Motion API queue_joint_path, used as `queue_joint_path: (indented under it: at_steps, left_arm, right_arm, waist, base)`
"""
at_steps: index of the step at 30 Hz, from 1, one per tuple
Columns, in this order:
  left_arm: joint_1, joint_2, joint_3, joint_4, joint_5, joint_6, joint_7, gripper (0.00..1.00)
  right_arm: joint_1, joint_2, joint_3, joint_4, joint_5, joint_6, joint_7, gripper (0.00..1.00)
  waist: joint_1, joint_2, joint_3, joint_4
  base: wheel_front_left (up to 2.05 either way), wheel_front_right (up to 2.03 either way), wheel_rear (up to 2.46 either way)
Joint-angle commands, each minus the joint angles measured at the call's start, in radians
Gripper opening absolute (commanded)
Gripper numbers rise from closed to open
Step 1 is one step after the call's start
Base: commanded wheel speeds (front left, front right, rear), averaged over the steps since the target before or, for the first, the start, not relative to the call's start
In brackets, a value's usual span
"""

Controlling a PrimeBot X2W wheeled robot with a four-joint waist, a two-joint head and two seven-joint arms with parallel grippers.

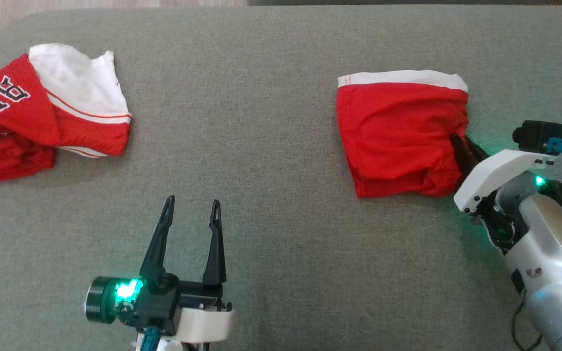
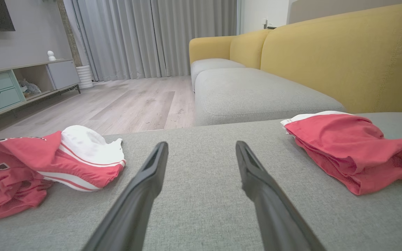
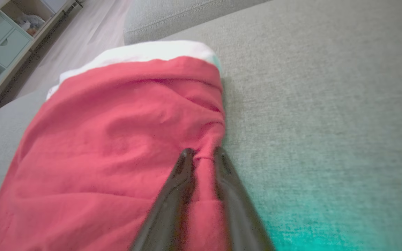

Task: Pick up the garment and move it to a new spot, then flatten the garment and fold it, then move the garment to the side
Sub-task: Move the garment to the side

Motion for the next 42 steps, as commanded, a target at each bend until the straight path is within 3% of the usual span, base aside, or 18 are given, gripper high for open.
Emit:
queue_joint_path:
  at_steps: [1,7,15,24,33,34,35,42]
  left_arm:
    - [-0.026,-0.006,0.027,-0.029,-0.01,0.005,-0.005,1.0]
    - [-0.027,-0.006,0.038,-0.042,-0.009,0.001,-0.005,1.0]
    - [-0.053,-0.004,0.04,-0.063,0.011,-0.048,-0.005,1.0]
    - [-0.139,0.014,0.045,-0.074,0.047,-0.081,-0.005,1.0]
    - [-0.199,0.038,0.034,-0.072,0.063,-0.09,-0.005,1.0]
    - [-0.204,0.04,0.032,-0.07,0.063,-0.09,-0.005,1.0]
    - [-0.207,0.041,0.03,-0.069,0.062,-0.09,-0.005,1.0]
    - [-0.207,0.033,0.016,-0.053,0.046,-0.085,-0.005,1.0]
  right_arm:
    - [-0.017,-0.006,0.022,-0.022,0.014,0.008,-0.007,0.0]
    - [-0.036,-0.069,0.136,-0.056,0.07,0.008,-0.052,0.0]
    - [-0.08,-0.29,0.277,-0.076,0.024,0.008,-0.064,0.0]
    - [-0.17,-0.487,0.267,-0.023,-0.002,0.008,-0.109,0.0]
    - [-0.277,-0.542,0.233,0.09,-0.062,0.008,-0.183,0.0]
    - [-0.288,-0.541,0.228,0.104,-0.07,0.008,-0.188,0.12]
    - [-0.299,-0.541,0.223,0.119,-0.082,0.008,-0.198,1.0]
    - [-0.314,-0.492,0.21,0.185,-0.133,0.008,-0.244,1.0]
  waist:
    - [-0.0003,0.0,0.004,0.0]
    - [-0.0003,0.0,0.007,-0.062]
    - [-0.0003,0.0,0.058,-0.202]
    - [-0.0003,0.0,0.193,-0.289]
    - [-0.0003,0.0,0.268,-0.311]
    - [-0.0003,0.0,0.268,-0.312]
    - [-0.0003,0.0,0.266,-0.311]
    - [-0.0003,0.0,0.205,-0.287]
  base:
    - [0.0,0.0,0.0]
    - [0.0,0.0,0.0]
    - [0.0,0.0,0.0]
    - [0.0,0.0,0.0]
    - [0.0,0.0,0.0]
    - [0.0,0.0,0.0]
    - [0.0,0.0,0.0]
    - [0.0,0.0,0.0]
